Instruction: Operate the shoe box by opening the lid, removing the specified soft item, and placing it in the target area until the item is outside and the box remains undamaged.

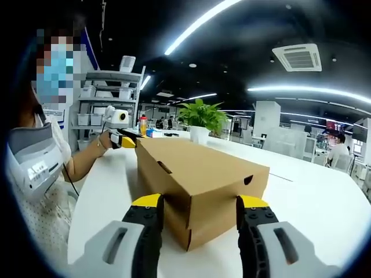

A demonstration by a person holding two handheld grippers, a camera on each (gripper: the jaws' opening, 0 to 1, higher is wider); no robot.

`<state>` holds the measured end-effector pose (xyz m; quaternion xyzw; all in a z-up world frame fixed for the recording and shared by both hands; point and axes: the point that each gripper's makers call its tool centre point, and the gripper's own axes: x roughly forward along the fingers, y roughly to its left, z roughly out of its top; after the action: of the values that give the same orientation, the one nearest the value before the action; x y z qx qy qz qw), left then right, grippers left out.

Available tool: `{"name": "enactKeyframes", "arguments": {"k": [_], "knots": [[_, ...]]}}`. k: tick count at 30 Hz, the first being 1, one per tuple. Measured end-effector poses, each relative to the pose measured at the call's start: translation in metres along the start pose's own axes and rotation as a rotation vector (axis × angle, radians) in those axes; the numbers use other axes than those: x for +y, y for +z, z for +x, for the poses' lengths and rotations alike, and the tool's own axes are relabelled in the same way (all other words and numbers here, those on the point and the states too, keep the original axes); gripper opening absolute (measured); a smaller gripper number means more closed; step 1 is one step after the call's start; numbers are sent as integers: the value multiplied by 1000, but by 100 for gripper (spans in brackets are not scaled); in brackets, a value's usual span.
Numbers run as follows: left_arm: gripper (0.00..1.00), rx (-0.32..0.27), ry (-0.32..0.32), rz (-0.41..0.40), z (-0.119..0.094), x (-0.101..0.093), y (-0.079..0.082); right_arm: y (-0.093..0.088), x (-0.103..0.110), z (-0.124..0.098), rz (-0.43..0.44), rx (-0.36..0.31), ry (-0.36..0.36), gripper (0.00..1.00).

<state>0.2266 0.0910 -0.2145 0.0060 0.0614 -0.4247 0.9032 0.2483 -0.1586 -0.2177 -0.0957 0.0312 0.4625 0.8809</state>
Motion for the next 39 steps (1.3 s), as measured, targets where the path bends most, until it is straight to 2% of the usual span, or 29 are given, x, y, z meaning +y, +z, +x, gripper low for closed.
{"name": "enactKeyframes", "arguments": {"k": [31,39], "knots": [[43,-8,-6,-15,-1,3,2,4,0,-2,6,-14,-11,50],[43,-58,-16,-58,-2,2,11,12,0,-4,44,-61,-9,50]]}}
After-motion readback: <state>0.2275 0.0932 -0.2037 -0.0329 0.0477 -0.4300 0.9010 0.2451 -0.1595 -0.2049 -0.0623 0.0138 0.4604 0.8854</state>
